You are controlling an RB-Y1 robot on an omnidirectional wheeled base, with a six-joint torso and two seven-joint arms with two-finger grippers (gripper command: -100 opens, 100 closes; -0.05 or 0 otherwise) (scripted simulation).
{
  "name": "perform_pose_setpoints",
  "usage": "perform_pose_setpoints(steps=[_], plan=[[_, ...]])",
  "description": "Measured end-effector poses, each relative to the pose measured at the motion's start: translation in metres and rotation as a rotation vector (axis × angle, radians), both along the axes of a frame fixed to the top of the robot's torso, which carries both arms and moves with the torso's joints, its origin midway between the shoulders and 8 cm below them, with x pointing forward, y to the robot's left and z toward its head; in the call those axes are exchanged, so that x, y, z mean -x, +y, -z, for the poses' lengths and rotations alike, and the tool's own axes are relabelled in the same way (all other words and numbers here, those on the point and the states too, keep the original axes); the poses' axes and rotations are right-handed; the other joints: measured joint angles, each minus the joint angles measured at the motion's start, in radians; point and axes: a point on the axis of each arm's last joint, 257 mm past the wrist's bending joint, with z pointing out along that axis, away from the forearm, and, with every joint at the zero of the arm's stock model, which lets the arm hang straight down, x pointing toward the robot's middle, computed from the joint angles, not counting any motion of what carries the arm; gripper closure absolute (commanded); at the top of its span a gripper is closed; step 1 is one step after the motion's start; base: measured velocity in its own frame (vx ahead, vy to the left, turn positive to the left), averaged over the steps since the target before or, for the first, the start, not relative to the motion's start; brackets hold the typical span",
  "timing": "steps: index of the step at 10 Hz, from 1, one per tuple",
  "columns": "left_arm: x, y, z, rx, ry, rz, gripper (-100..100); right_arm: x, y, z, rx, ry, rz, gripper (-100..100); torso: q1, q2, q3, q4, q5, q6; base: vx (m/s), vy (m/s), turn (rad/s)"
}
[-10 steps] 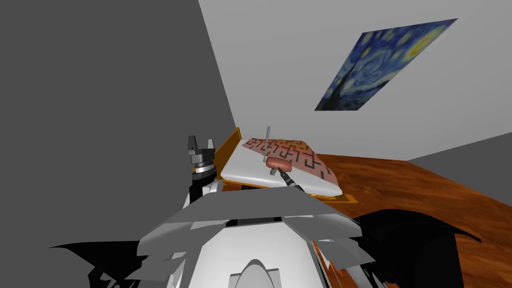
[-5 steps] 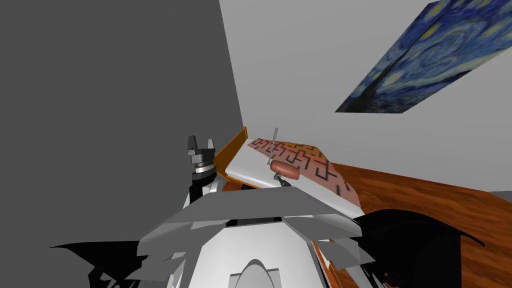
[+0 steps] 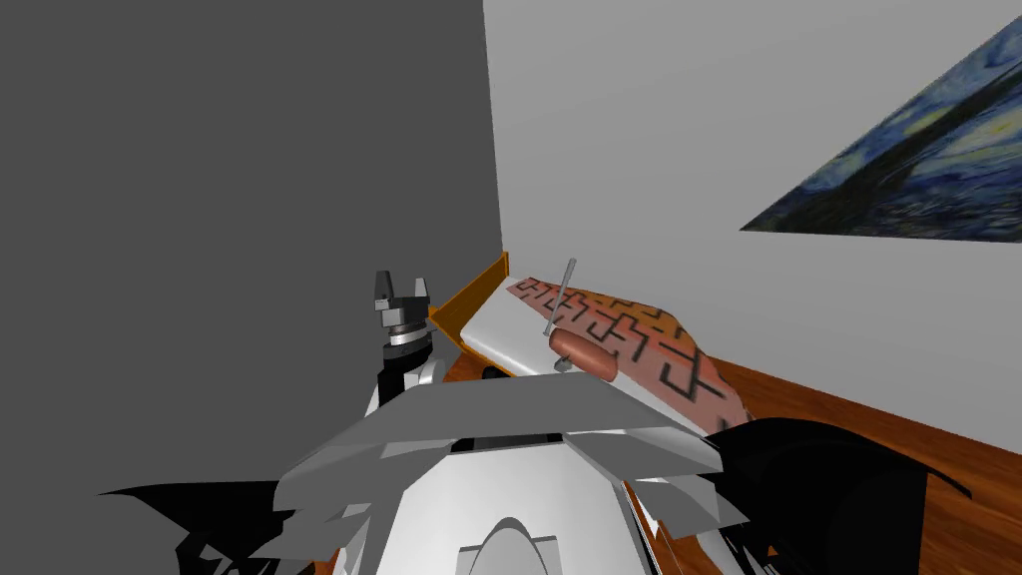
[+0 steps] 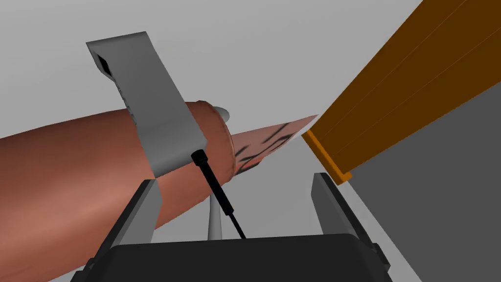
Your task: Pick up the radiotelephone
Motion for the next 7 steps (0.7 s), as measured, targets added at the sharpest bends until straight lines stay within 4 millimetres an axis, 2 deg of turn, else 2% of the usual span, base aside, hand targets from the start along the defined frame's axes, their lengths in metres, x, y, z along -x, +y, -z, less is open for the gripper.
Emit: perform_pose_setpoints(steps=[1, 2, 4, 6, 7], plan=[[0.000, 0.000, 0.000, 0.000, 0.000, 0.000, 0, 0.019, -0.008, 0.012, 0.043, 0.049, -0.042, -100, 0.000, 0.000, 0.000, 0.000, 0.000, 0.000, 0.022, -0.007, 0.505], [0.000, 0.000, 0.000, 0.000, 0.000, 0.000, 0, 0.046, -0.014, 0.029, 0.084, 0.102, -0.085, -100, 0.000, 0.000, 0.000, 0.000, 0.000, 0.000, 0.012, -0.010, 0.254], [0.000, 0.000, 0.000, 0.000, 0.000, 0.000, 0, 0.074, -0.024, 0.039, 0.136, 0.160, -0.142, -100, 0.001, 0.001, 0.001, 0.000, 0.000, 0.000, 0.003, 0.007, 0.343], [0.000, 0.000, 0.000, 0.000, 0.000, 0.000, 0, 0.117, -0.045, 0.055, 0.214, 0.252, -0.231, -100, 0.002, 0.001, 0.001, 0.000, 0.000, 0.000, -0.002, 0.016, 0.477], [0.000, 0.000, 0.000, 0.000, 0.000, 0.000, 0, 0.141, -0.056, 0.055, 0.250, 0.294, -0.279, -100, 0.002, 0.001, 0.001, 0.000, 0.001, 0.001, -0.001, 0.008, 0.280]])
